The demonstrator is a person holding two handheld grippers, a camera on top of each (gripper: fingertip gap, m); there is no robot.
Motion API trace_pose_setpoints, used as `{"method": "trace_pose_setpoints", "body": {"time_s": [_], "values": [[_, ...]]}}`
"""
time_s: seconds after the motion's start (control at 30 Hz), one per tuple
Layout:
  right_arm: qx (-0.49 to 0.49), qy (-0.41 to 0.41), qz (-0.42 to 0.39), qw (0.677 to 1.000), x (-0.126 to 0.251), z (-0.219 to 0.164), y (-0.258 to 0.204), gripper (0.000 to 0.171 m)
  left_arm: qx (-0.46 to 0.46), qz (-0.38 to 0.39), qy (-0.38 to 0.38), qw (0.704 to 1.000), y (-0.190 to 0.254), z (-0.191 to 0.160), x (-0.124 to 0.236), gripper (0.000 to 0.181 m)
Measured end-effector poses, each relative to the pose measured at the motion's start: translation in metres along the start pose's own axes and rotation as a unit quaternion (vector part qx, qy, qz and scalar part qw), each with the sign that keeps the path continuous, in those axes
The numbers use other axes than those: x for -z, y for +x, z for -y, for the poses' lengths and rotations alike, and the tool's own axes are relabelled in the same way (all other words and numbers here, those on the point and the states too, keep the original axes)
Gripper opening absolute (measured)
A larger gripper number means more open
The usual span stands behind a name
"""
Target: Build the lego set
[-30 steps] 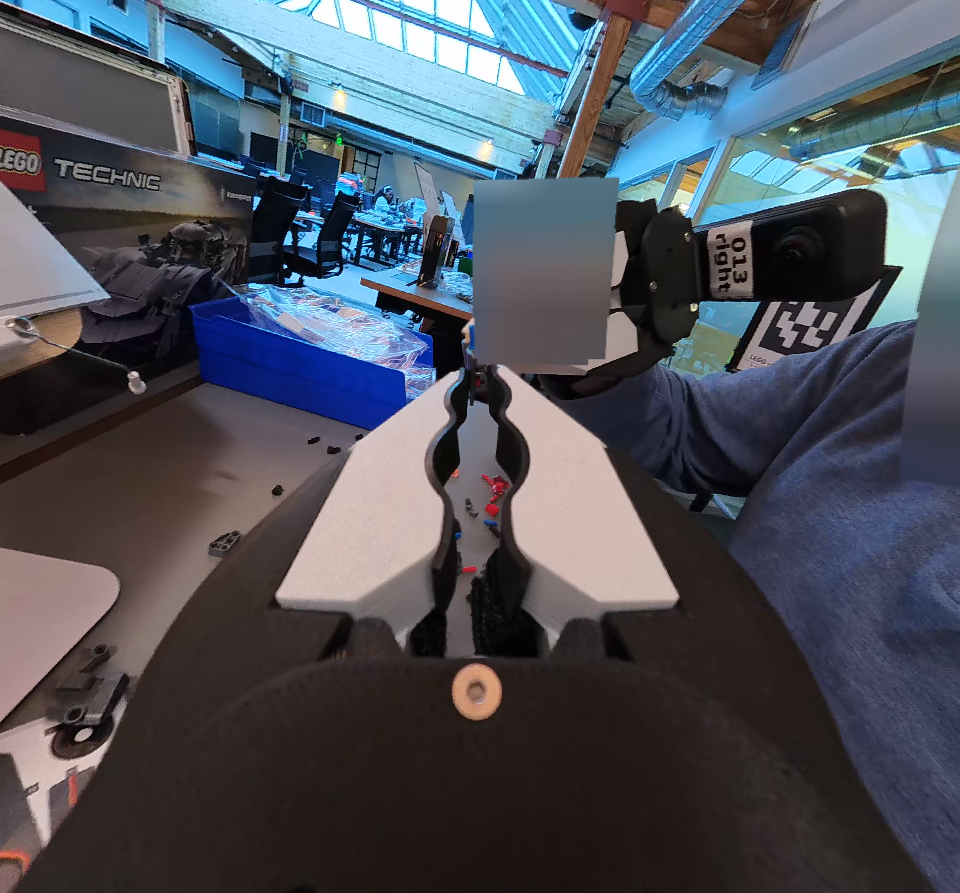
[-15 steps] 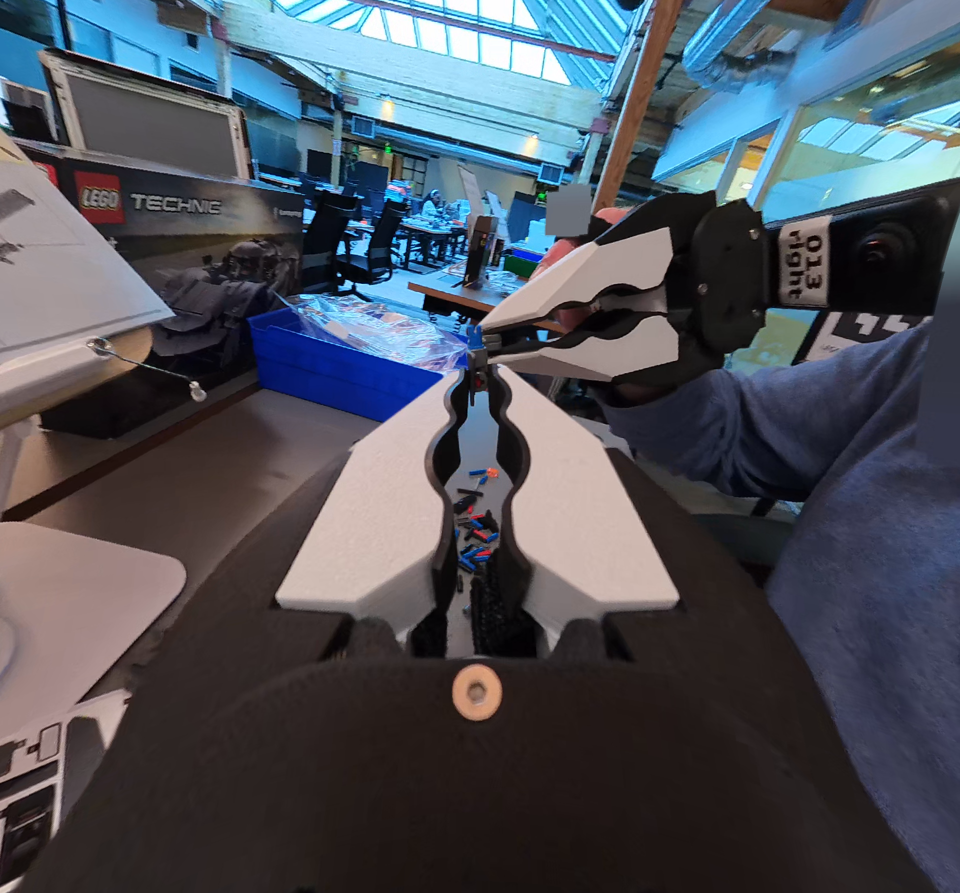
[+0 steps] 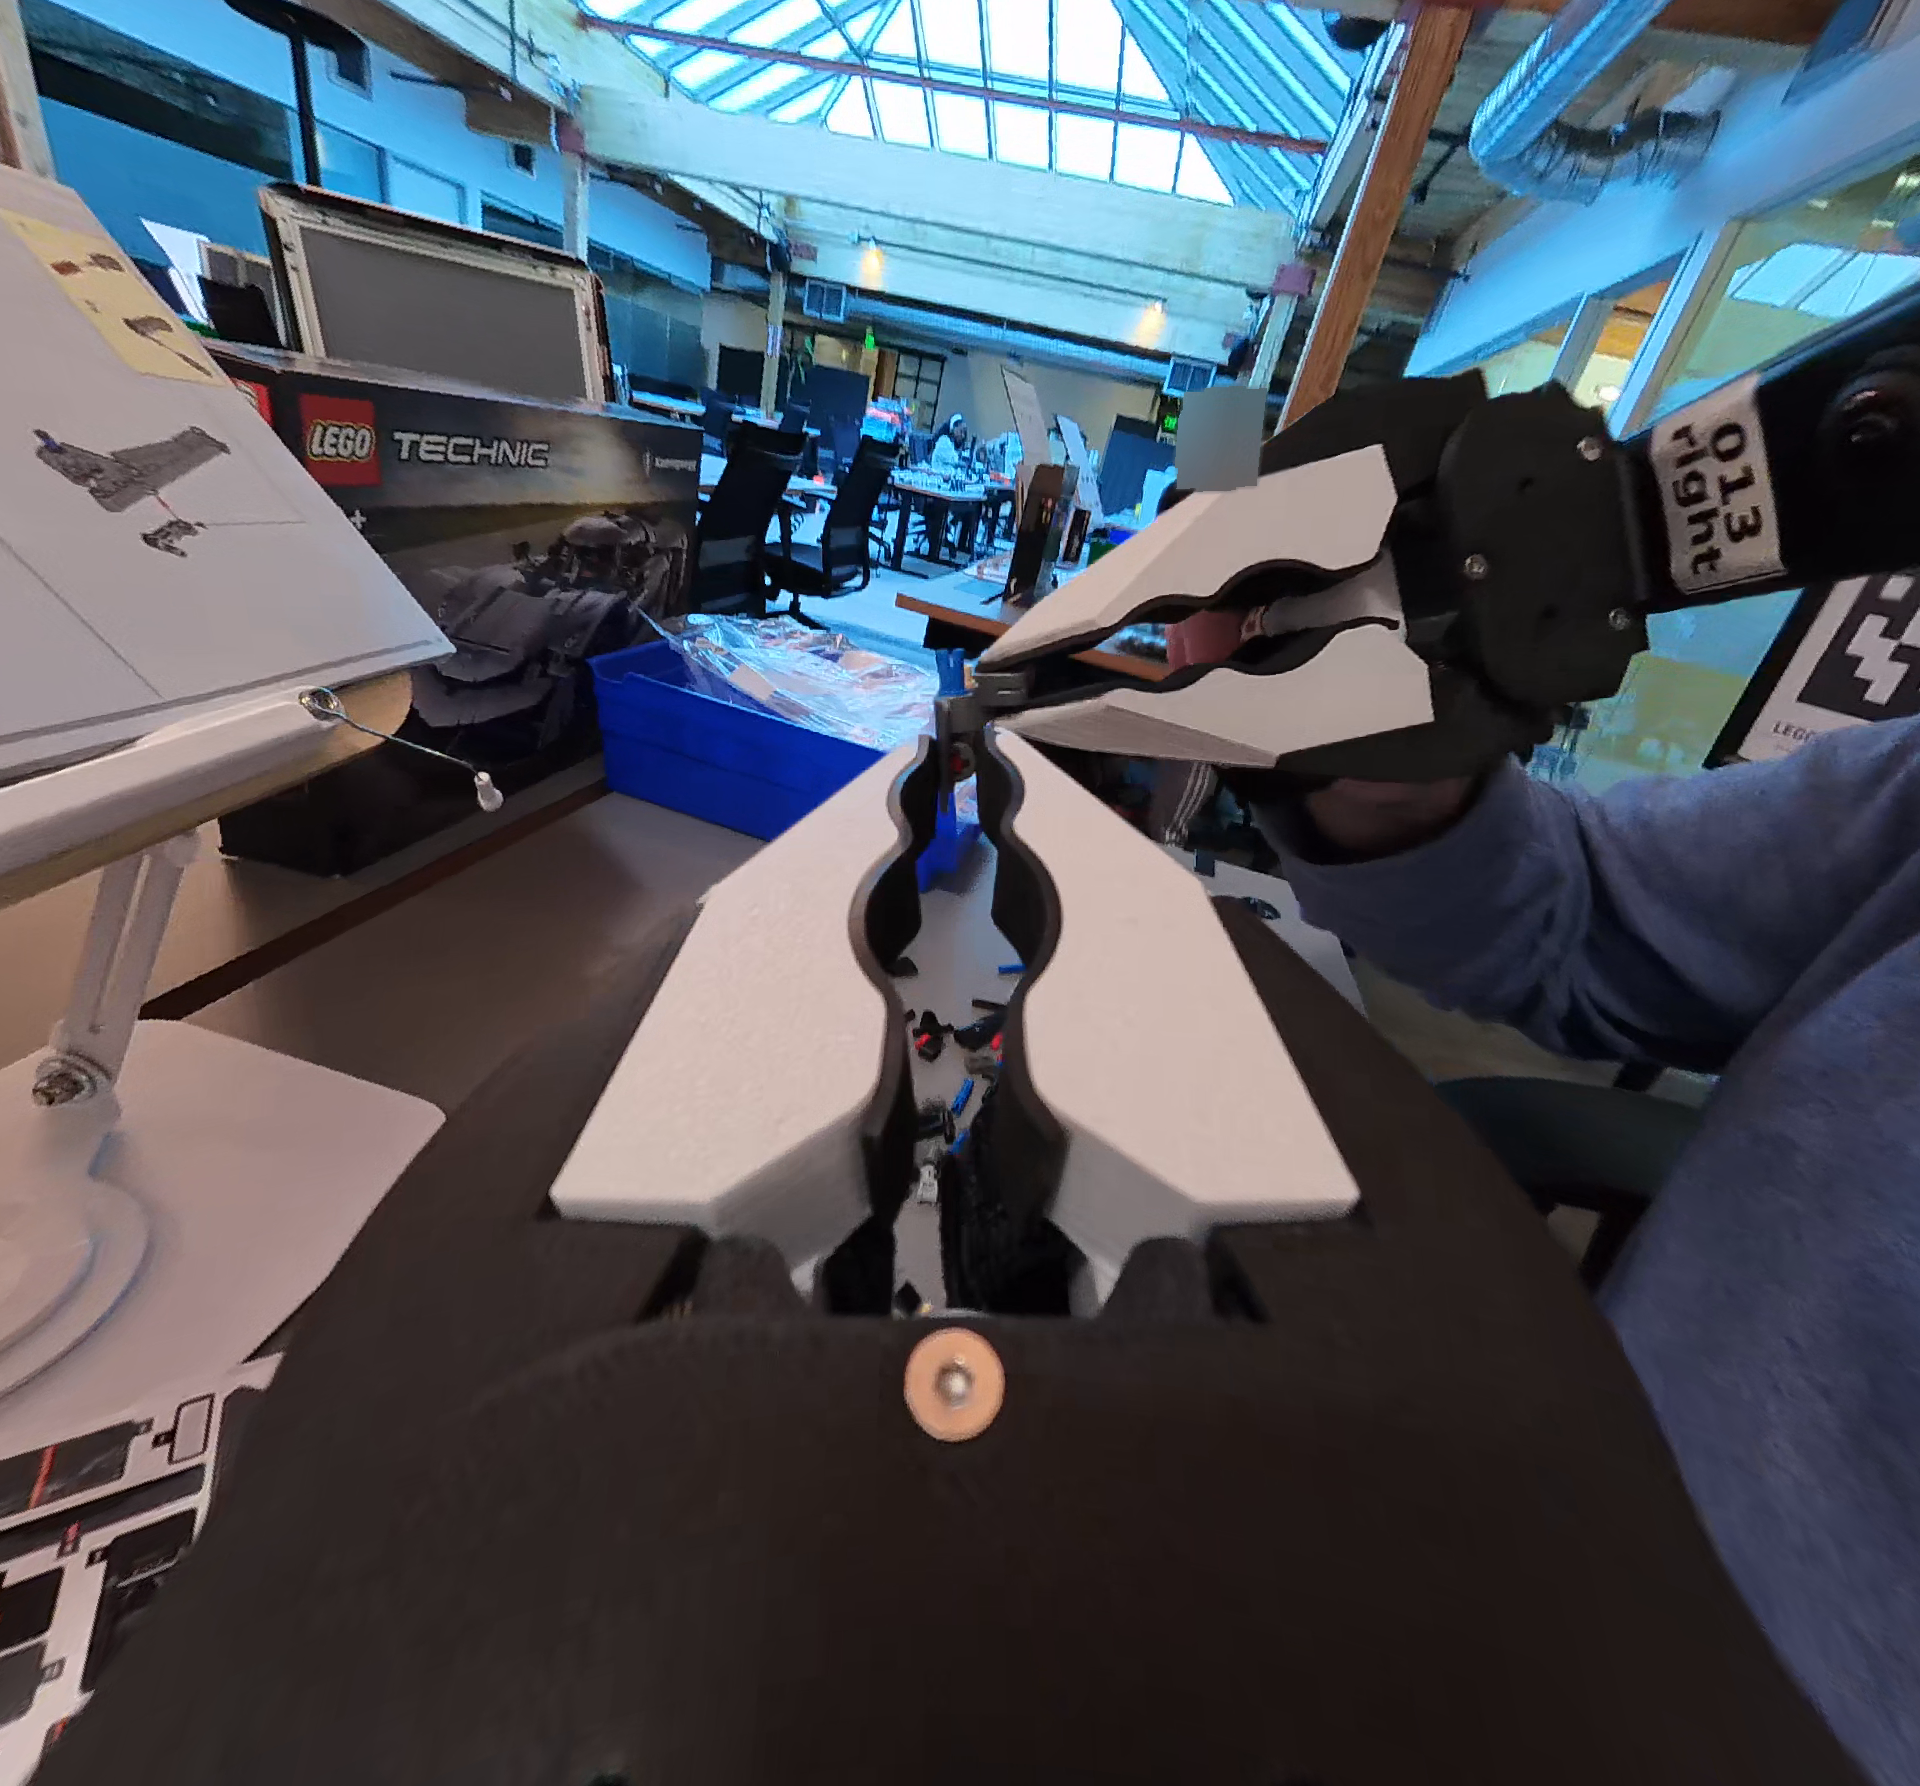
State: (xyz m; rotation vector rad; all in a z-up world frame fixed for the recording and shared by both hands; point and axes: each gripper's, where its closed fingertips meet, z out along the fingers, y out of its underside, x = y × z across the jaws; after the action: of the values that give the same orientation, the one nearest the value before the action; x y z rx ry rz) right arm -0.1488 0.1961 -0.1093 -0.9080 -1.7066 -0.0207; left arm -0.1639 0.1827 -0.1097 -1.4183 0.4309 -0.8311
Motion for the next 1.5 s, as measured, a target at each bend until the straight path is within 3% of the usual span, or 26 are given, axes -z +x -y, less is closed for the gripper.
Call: {"method": "trace_pose_setpoints", "body": {"time_s": [0.37,1.23,1.5], "values": [[-0.123,0.067,0.053,0.989,0.002,0.005,0.003,0.005,0.001,-0.007,0.029,1.000,0.006,0.009,0.002,0.005],[-0.156,0.104,0.058,0.981,0.006,0.016,0.004,0.013,0.012,-0.022,0.045,0.999,0.012,0.016,0.004,0.005],[-0.211,0.149,0.120,0.958,0.009,0.022,0.001,0.014,0.012,-0.051,0.050,0.997,0.021,0.017,0.003,0.005]]}}
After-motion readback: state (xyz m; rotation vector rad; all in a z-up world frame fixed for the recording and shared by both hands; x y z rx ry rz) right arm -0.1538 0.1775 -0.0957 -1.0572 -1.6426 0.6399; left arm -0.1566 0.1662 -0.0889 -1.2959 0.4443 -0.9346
